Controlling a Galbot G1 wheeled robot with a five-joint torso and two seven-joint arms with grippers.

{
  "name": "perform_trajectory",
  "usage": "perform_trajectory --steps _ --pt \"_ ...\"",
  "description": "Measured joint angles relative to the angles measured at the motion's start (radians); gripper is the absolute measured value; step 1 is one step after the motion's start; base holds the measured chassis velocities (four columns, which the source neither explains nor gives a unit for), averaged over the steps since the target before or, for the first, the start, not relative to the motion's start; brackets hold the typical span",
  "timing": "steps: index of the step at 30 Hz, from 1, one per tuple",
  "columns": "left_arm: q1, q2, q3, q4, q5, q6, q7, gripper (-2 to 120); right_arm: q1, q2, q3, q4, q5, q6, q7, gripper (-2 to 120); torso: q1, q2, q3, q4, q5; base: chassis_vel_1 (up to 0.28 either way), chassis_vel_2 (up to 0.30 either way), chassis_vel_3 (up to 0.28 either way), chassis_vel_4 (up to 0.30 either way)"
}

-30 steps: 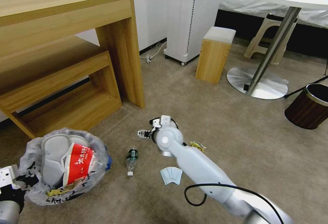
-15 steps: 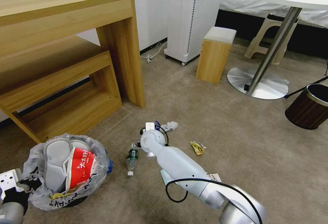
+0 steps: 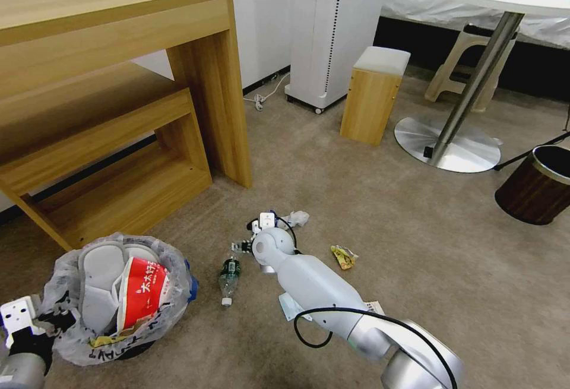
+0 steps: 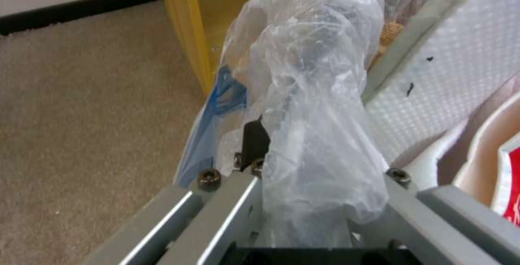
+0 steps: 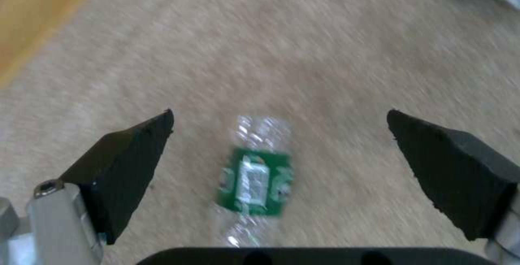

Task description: Pick up the trash bin and place the garbage on the floor into it.

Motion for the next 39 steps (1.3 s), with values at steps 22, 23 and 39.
perform_trajectory --steps 22,23,39 --pt "0.012 -0.051 0.022 -0.057 0.059 -0.020 0.034 1 -0.536 -0.363 0.406 0.815 -0.802 0.876 -0.323 100 0.000 0.000 0.000 0.0000 0.0004 0.000 0.000 0.000 0.000" --pt "0.012 -0.053 0.022 -0.058 0.059 -0.021 0.036 1 -0.571 -0.371 0.442 0.854 -0.808 0.875 -0.326 100 0.000 0.000 0.000 -0.0001 0.0001 0.000 0.000 0.000 0.000" --pt "0.032 -0.074 0.010 -0.095 0.057 -0.022 0.034 1 -0.872 -0.341 0.672 1.034 -0.901 0.924 -0.348 100 0.000 0.000 0.000 -0.0001 0.0001 0.000 0.000 0.000 0.000"
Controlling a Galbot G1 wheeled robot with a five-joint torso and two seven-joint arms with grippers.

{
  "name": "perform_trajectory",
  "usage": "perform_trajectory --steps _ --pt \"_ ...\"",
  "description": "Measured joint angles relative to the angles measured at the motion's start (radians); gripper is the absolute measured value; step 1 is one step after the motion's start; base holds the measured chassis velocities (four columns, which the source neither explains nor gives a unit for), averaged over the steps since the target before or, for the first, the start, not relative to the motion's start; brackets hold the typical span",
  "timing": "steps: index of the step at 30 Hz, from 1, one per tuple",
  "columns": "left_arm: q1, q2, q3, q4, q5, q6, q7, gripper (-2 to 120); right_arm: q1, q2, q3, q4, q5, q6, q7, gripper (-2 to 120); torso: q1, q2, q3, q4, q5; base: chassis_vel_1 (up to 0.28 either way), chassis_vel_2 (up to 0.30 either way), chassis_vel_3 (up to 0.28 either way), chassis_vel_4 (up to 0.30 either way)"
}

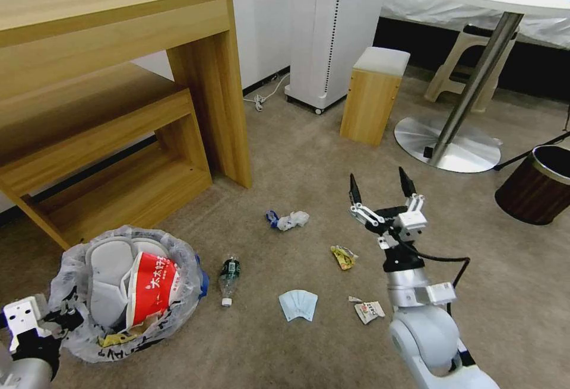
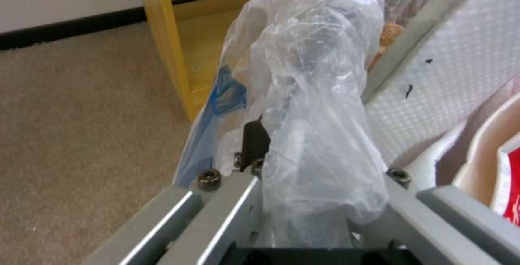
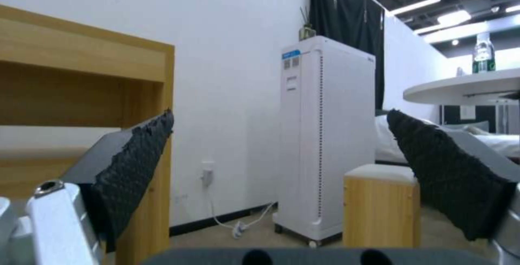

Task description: Pick up the trash bin and place the garbage on the floor into it.

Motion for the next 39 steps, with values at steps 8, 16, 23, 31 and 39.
perform_trajectory --steps 8,16,23,31,39 --pt "0.003 -0.016 0.000 -0.008 0.001 -0.001 0.000 1 0.014 0.015 0.004 -0.008 -0.014 0.008 -0.004 100 0.000 0.000 0.000 0.0001 -0.0002 0.000 0.000 0.000 0.000" --pt "0.005 -0.021 -0.004 -0.017 0.001 -0.001 0.000 1 0.014 0.016 0.001 -0.024 -0.021 0.009 -0.006 100 0.000 0.000 0.000 0.0000 -0.0002 0.000 0.000 0.000 0.000" --pt "0.003 -0.026 -0.004 -0.019 -0.001 -0.001 -0.001 1 0.016 0.019 -0.021 -0.055 -0.036 0.018 -0.010 100 0.000 0.000 0.000 0.0000 -0.0001 0.000 0.000 0.000 0.000" --pt "0.006 -0.024 -0.005 -0.019 -0.001 -0.004 -0.001 1 0.043 0.019 -0.062 -0.094 -0.035 0.025 -0.009 100 0.000 0.000 0.000 0.0000 -0.0001 -0.048 0.048 0.053 -0.040" --pt "0.008 -0.020 -0.015 -0.017 -0.001 -0.006 -0.003 1 0.095 0.004 -0.102 -0.128 -0.009 0.016 -0.005 100 0.000 0.000 0.000 -0.0001 0.0000 -0.181 0.172 0.183 -0.189"
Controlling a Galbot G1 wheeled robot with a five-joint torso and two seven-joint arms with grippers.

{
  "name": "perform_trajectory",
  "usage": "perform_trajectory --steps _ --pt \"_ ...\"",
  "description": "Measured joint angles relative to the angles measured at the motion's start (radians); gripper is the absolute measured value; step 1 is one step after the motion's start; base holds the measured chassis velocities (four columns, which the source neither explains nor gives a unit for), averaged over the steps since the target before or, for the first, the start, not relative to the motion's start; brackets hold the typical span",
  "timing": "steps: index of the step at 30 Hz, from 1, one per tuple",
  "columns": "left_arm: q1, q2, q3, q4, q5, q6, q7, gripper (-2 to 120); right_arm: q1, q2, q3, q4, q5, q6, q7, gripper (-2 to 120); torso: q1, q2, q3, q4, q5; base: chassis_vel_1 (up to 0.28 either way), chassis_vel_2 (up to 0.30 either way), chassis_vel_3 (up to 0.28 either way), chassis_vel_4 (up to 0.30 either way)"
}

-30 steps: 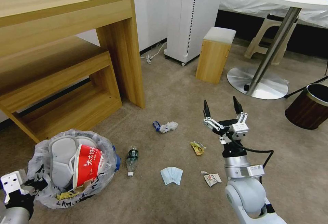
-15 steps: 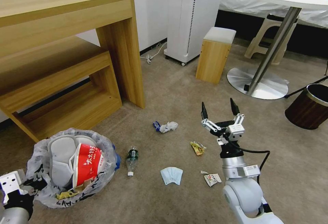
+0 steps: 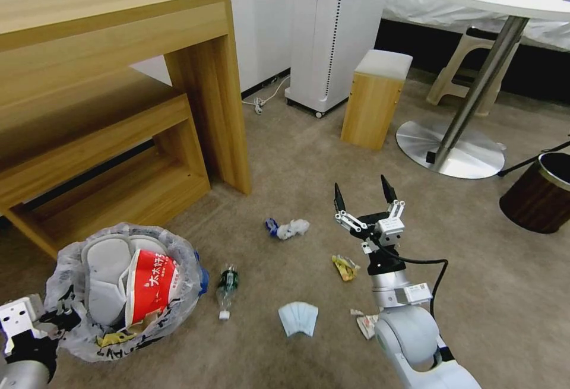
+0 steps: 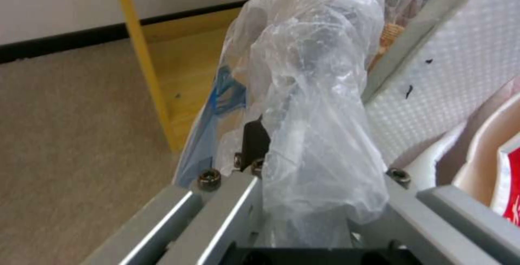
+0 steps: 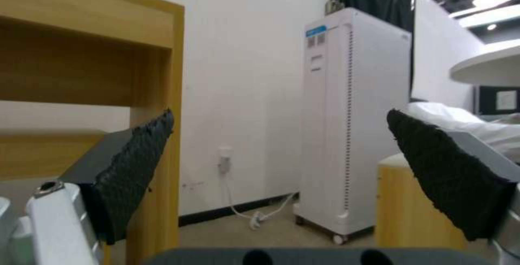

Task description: Pick up the trash bin and place the garbage on the floor into it.

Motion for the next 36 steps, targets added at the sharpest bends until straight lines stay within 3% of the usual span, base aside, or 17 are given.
perform_trajectory --steps 11,14,21,24,25,27,31,33,34,36 --pt "-0.001 0.004 -0.003 0.007 0.027 -0.011 0.008 1 0.125 -0.029 -0.133 -0.080 0.110 -0.077 0.000 100 0.000 0.000 0.000 0.0002 -0.0002 -0.043 0.050 0.051 -0.038" --pt "-0.001 0.007 -0.003 0.006 0.030 -0.011 0.008 1 0.190 -0.046 -0.211 -0.122 0.232 -0.135 0.009 100 0.000 0.000 0.000 0.0000 -0.0004 0.000 0.000 0.000 0.000" --pt "0.002 0.010 -0.007 0.006 0.036 -0.018 0.008 1 0.284 -0.054 -0.308 -0.154 0.376 -0.236 0.049 100 0.000 0.000 0.000 -0.0001 -0.0003 0.000 0.000 0.000 0.000" --pt "0.001 0.011 -0.008 0.007 0.036 -0.019 0.005 1 0.391 -0.040 -0.431 -0.154 0.624 -0.460 0.144 100 0.000 0.000 0.000 0.0001 -0.0004 0.000 0.000 0.000 0.000" --pt "0.001 0.011 -0.008 0.007 0.036 -0.019 0.005 1 0.391 -0.040 -0.431 -0.154 0.624 -0.460 0.144 100 0.000 0.000 0.000 0.0001 -0.0004 0.000 0.000 0.000 0.000" --pt "0.001 0.011 -0.008 0.009 0.036 -0.020 -0.001 1 0.460 -0.009 -0.496 -0.165 0.784 -0.623 0.234 100 0.000 0.000 0.000 0.0003 -0.0003 0.000 0.000 0.000 0.000" --pt "0.001 0.012 -0.012 0.013 0.033 -0.020 -0.003 1 0.529 0.021 -0.552 -0.210 0.836 -0.750 0.306 100 0.000 0.000 0.000 0.0003 -0.0005 0.000 0.000 0.000 0.000" --pt "0.000 0.017 -0.024 0.019 0.024 -0.020 -0.020 1 0.589 0.057 -0.600 -0.268 0.892 -0.867 0.417 100 0.000 0.000 0.000 0.0001 -0.0003 0.000 0.000 0.000 0.000" --pt "0.000 0.017 -0.024 0.019 0.024 -0.020 -0.020 1 0.589 0.057 -0.600 -0.268 0.892 -0.867 0.417 100 0.000 0.000 0.000 0.0001 -0.0003 0.000 0.000 0.000 0.000" --pt "-0.005 0.022 -0.039 0.028 0.010 -0.020 -0.051 1 0.621 0.092 -0.619 -0.326 0.982 -0.954 0.516 100 0.000 0.000 0.000 0.0000 -0.0003 0.000 0.000 0.000 0.000"
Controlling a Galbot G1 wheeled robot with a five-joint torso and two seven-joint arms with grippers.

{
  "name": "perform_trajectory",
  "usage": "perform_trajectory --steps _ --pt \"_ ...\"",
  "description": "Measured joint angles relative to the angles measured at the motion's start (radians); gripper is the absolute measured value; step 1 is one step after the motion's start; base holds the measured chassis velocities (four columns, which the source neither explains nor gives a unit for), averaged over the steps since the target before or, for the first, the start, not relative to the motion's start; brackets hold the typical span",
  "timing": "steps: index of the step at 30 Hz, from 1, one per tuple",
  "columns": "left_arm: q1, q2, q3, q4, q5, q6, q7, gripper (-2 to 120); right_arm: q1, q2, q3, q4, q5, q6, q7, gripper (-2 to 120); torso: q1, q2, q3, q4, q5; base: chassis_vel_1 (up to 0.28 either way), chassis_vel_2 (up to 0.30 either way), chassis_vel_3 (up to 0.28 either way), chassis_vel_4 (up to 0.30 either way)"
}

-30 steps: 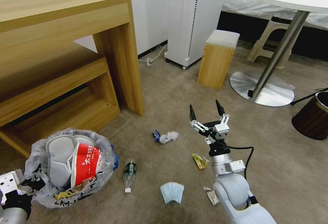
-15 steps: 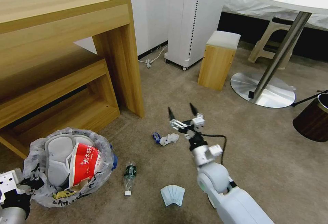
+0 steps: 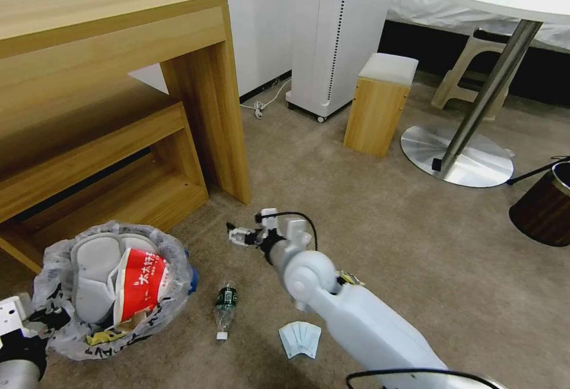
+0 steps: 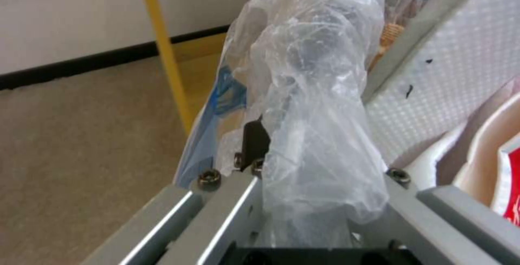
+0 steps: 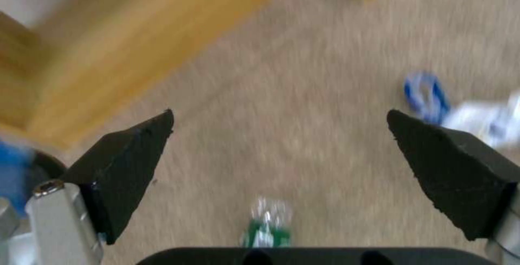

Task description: Pick up the trash bin and place the garbage on the floor into it.

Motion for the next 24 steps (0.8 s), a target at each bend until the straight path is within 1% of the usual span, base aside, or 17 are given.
perform_trajectory --steps 1,2,3,5,6,9,10,13,14,17,18,21,22,24 --pt "-0.001 0.003 -0.005 0.004 -0.009 0.000 -0.012 1 0.008 0.014 -0.006 -0.023 0.043 -0.022 0.041 100 0.000 0.000 0.000 0.0000 -0.0001 0.000 0.000 0.000 0.000" --pt "-0.001 0.003 -0.005 0.004 -0.009 0.000 -0.012 1 0.008 0.014 -0.006 -0.023 0.043 -0.022 0.041 100 0.000 0.000 0.000 0.0000 -0.0001 0.000 0.000 0.000 0.000" --pt "-0.002 0.009 -0.014 0.009 -0.024 0.005 -0.024 1 0.014 0.031 -0.012 -0.043 0.116 -0.054 0.104 100 0.000 0.000 0.000 0.0000 -0.0001 0.000 0.000 0.000 0.000" --pt "-0.004 0.016 -0.028 0.017 -0.043 0.011 -0.040 1 0.015 0.057 -0.013 -0.063 0.195 -0.092 0.172 100 0.000 0.000 0.000 0.0000 -0.0001 0.000 0.000 0.000 0.000" --pt "-0.004 0.016 -0.028 0.017 -0.043 0.011 -0.040 1 0.015 0.057 -0.013 -0.063 0.195 -0.092 0.172 100 0.000 0.000 0.000 0.0000 -0.0001 0.000 0.000 0.000 0.000" --pt "-0.007 0.025 -0.039 0.027 -0.059 0.022 -0.061 1 0.013 0.107 -0.027 -0.114 0.231 -0.124 0.233 100 0.000 0.000 0.000 0.0000 -0.0001 0.000 0.000 0.000 0.000" --pt "-0.007 0.025 -0.039 0.027 -0.059 0.022 -0.061 1 0.013 0.107 -0.027 -0.114 0.231 -0.124 0.233 100 0.000 0.000 0.000 0.0000 -0.0001 0.000 0.000 0.000 0.000" --pt "-0.009 0.028 -0.041 0.034 -0.065 0.026 -0.071 1 0.021 0.172 -0.048 -0.184 0.236 -0.132 0.255 100 0.000 0.000 0.000 0.0001 0.0000 0.000 0.000 0.000 0.000" --pt "-0.009 0.028 -0.041 0.034 -0.065 0.026 -0.071 1 0.021 0.172 -0.048 -0.184 0.236 -0.132 0.255 100 0.000 0.000 0.000 0.0001 0.0000 0.000 0.000 0.000 0.000" --pt "-0.005 0.029 -0.041 0.038 -0.065 0.026 -0.072 1 0.037 0.231 -0.065 -0.254 0.212 -0.134 0.251 100 0.000 0.000 0.000 0.0001 -0.0001 0.000 0.000 0.000 0.000" --pt "-0.005 0.029 -0.041 0.038 -0.065 0.026 -0.072 1 0.037 0.231 -0.065 -0.254 0.212 -0.134 0.251 100 0.000 0.000 0.000 0.0001 -0.0001 0.000 0.000 0.000 0.000" --pt "-0.003 0.027 -0.036 0.040 -0.062 0.026 -0.073 1 0.052 0.249 -0.075 -0.331 0.181 -0.122 0.237 100 0.000 0.000 0.000 0.0001 0.0000 0.000 0.000 0.000 0.000" --pt "-0.003 0.027 -0.036 0.040 -0.062 0.026 -0.073 1 0.052 0.249 -0.075 -0.331 0.181 -0.122 0.237 100 0.000 0.000 0.000 0.0001 0.0000 0.000 0.000 0.000 0.000" --pt "-0.004 0.024 -0.029 0.042 -0.060 0.026 -0.072 1 0.055 0.249 -0.068 -0.375 0.166 -0.119 0.233 100 0.000 0.000 0.000 -0.0002 0.0000 0.000 0.000 0.000 0.000"
